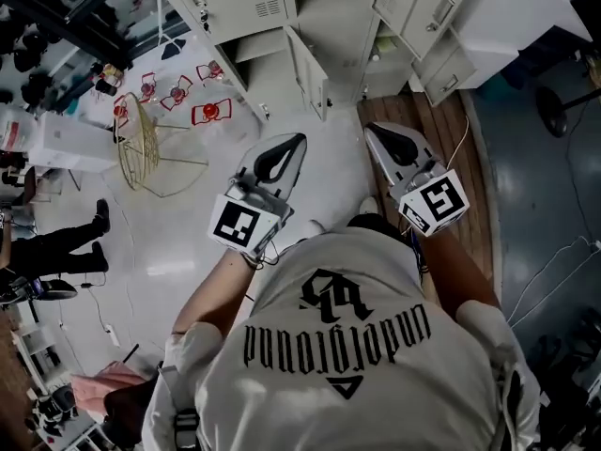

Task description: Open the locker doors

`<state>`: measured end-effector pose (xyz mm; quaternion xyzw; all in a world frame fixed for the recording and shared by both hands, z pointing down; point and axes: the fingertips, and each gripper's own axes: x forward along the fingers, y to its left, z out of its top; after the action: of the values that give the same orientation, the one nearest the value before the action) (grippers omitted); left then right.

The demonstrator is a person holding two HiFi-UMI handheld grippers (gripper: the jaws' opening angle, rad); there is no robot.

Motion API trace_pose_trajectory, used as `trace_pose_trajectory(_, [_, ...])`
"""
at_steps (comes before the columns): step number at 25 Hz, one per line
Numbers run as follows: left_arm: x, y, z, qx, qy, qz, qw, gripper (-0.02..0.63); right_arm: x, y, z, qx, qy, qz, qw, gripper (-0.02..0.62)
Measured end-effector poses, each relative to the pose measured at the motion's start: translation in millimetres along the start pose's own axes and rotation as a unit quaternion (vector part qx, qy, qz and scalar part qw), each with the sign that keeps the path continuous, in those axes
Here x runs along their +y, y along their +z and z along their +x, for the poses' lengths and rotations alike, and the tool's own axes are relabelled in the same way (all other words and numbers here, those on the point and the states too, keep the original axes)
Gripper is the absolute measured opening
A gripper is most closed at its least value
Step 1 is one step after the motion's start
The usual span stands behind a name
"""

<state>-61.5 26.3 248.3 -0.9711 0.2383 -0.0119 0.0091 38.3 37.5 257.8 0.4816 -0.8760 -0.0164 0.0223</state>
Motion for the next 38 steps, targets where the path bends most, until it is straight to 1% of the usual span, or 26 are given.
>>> trace_pose_trajectory(3, [-11.5,1.2,-9.6,-0.005,-0.009,0.003,0.9999,0.006,12.3,2.7,-14.1,0.001,0.003,0.001,1.000,0.005])
trace_pose_trajectory(5, [-16.7,4.8,-14.3,-0.008,-0.008,0.004,0.9999,0.006,16.1,6.3,-21.3,0.001,0.007,-0.008,1.000,0.005])
trace_pose_trajectory(8, [-26.2,6.0,-20.2,-0.010,0.001,0.000,0.9999,0.006,18.9,8.3,-34.0,0.003,0.015,-0.029,0.999,0.005])
trace_pose_trajectory(10, [-34.4,1.2,-19.9,-0.008,0.011,-0.003,0.9999,0.006,17.3,6.9,-45.0,0.003,0.024,-0.030,0.999,0.005])
trace_pose_trajectory(13, [-51.0,-2.6,-16.4,-0.013,0.023,0.003,0.9997,0.006,12.2,5.1,-66.1,0.000,0.035,-0.029,0.999,0.005])
trace_pose_trajectory(15, [-65.5,0.6,-13.7,-0.027,0.026,0.003,0.9993,0.006,8.7,4.4,-82.3,-0.001,0.039,-0.033,0.999,0.005])
trace_pose_trajectory(19, [-101.8,2.2,3.4,-0.045,0.035,-0.022,0.9981,0.006,2.5,-2.2,-123.5,0.006,0.048,-0.040,0.998,0.005])
trace_pose_trajectory(23, [-147.9,6.1,19.3,-0.054,0.034,-0.030,0.9975,0.006,-7.3,-9.6,-173.2,0.008,0.048,-0.029,0.998,0.005])
trace_pose_trajectory(27, [-181.3,5.3,18.3,-0.052,0.046,-0.032,0.9971,0.006,-9.7,-13.0,-211.0,0.007,0.051,-0.022,0.998,0.005])
trace_pose_trajectory(29, [-198.1,5.9,15.3,-0.047,0.051,-0.023,0.9973,0.006,-7.2,-12.3,-227.5,0.005,0.053,-0.023,0.998,0.005])
trace_pose_trajectory(33, [-229.1,9.1,3.9,-0.037,0.065,0.010,0.9972,0.006,0.5,-14.7,-257.0,0.000,0.048,-0.015,0.999,0.005])
trace_pose_trajectory(38, [-255.0,16.7,-6.6,-0.040,0.074,0.023,0.9962,0.006,10.4,-13.5,-280.9,-0.019,0.050,-0.019,0.998,0.005])
